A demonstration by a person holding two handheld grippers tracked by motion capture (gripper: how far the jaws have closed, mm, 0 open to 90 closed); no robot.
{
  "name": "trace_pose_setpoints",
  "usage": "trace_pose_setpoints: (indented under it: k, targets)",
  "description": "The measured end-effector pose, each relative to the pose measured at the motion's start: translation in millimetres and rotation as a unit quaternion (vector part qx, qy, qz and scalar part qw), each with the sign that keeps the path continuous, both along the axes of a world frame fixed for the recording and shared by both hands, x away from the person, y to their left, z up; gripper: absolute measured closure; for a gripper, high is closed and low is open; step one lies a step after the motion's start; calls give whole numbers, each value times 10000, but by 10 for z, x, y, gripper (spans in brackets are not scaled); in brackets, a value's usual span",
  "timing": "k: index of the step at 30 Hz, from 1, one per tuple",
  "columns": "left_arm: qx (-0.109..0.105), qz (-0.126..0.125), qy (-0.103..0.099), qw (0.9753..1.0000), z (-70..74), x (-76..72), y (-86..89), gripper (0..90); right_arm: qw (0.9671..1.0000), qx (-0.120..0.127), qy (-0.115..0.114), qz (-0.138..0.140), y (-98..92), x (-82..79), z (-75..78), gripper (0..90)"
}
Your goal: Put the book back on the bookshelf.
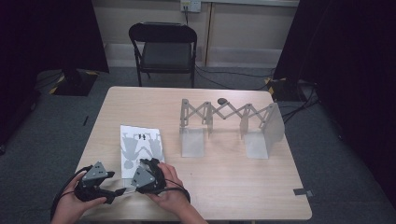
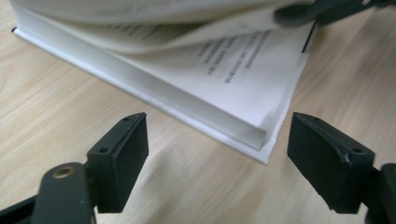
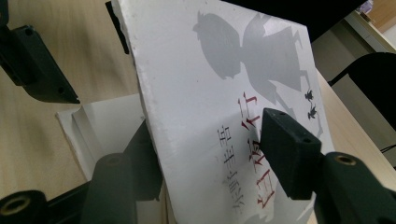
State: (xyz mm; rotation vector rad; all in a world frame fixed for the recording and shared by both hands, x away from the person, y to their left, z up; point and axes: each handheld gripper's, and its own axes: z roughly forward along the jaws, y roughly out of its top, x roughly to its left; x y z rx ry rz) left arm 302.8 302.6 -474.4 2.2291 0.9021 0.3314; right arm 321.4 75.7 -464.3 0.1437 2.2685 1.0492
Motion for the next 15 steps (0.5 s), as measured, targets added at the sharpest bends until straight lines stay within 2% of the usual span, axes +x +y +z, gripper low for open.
trace_pose_setpoints:
  k: [1, 2, 5, 6, 9, 12, 15]
  targets:
    - [27, 20, -18, 10000, -11, 2, 4, 201, 10000, 21, 10, -18, -6, 1, 8, 447]
    - [-33, 37, 66, 10000, -24, -2, -3, 200, 10000, 44, 19, -34, -17, 4, 22, 453]
    - [84, 3, 120, 9999, -53, 17, 6, 194, 10000, 52, 1, -46, -30, 0, 48, 465]
    - [49, 50, 157, 9999, -73, 14, -2, 199, 10000, 40, -4, -42, -28, 0, 49, 466]
    - [122, -13, 178, 9998, -85, 26, 17, 199, 10000, 34, 9, -55, -25, -1, 52, 468]
    - [60, 13, 178, 9998, -93, 27, 25, 199, 10000, 62, 27, -70, -30, 2, 61, 473]
    - [192, -50, 156, 9997, -85, 38, 40, 198, 9999, 90, 70, -86, -44, 11, 83, 479]
